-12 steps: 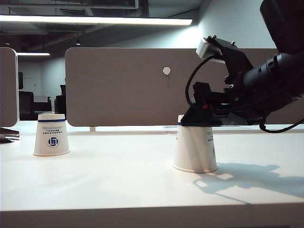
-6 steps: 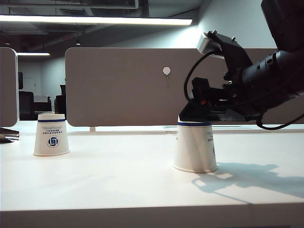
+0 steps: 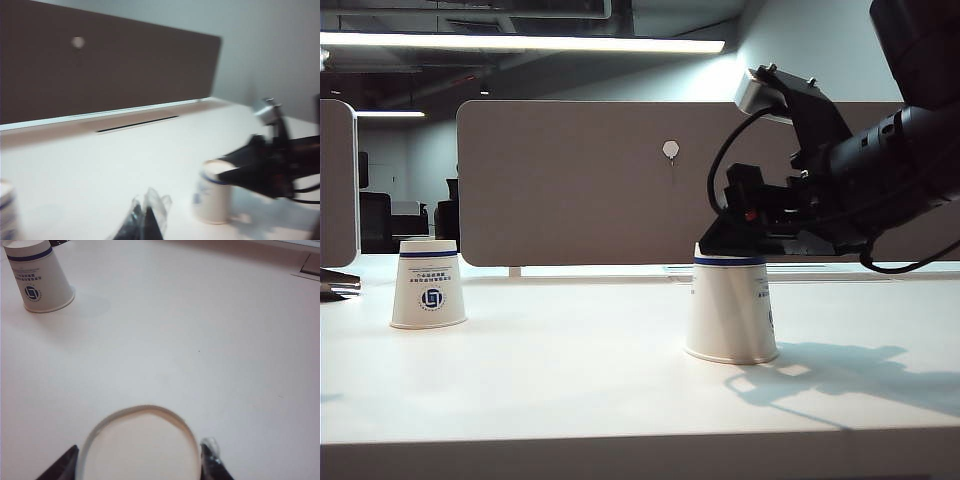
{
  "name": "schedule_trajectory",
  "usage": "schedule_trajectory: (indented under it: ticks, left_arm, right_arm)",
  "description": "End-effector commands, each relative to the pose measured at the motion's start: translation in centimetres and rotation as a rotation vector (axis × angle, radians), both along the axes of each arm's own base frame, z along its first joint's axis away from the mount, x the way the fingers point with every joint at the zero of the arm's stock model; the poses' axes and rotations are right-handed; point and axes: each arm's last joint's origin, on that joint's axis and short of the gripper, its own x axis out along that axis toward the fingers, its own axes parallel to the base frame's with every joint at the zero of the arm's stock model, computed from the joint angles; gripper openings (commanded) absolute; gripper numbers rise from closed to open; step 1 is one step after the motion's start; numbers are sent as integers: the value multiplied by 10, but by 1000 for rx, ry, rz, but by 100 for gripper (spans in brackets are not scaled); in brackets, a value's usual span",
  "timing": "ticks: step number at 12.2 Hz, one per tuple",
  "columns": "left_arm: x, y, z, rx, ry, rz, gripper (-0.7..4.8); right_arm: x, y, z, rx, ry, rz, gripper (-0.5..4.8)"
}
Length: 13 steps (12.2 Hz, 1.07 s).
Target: Carefully pick up the cup on the right and stack it on top of the cup on the left.
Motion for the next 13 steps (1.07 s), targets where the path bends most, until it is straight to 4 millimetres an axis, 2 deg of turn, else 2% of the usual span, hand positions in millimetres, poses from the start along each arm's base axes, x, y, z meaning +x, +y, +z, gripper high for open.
schedule_trajectory:
  ticks: [1,3,4,8,13]
  left_arm:
    - [-4,-4,1,-78,111,-212,-6]
    - [-4,-4,1,-80,114,-213,-6]
    - [-4,-4,1,-81,114,-212,-6]
    - [-4,-4,1,-80,114,-212,-6]
    - [-4,-3,2,-90,112,-177,-6]
  right_arm:
    - [1,1,3,9,-19,-1,291]
    - [1,1,3,9,-20,-1,290]
    - [1,1,3,11,-21,-1,259]
    - [1,1,4,14,-27,-1,260]
    - [6,5,19,83,-118,28,260]
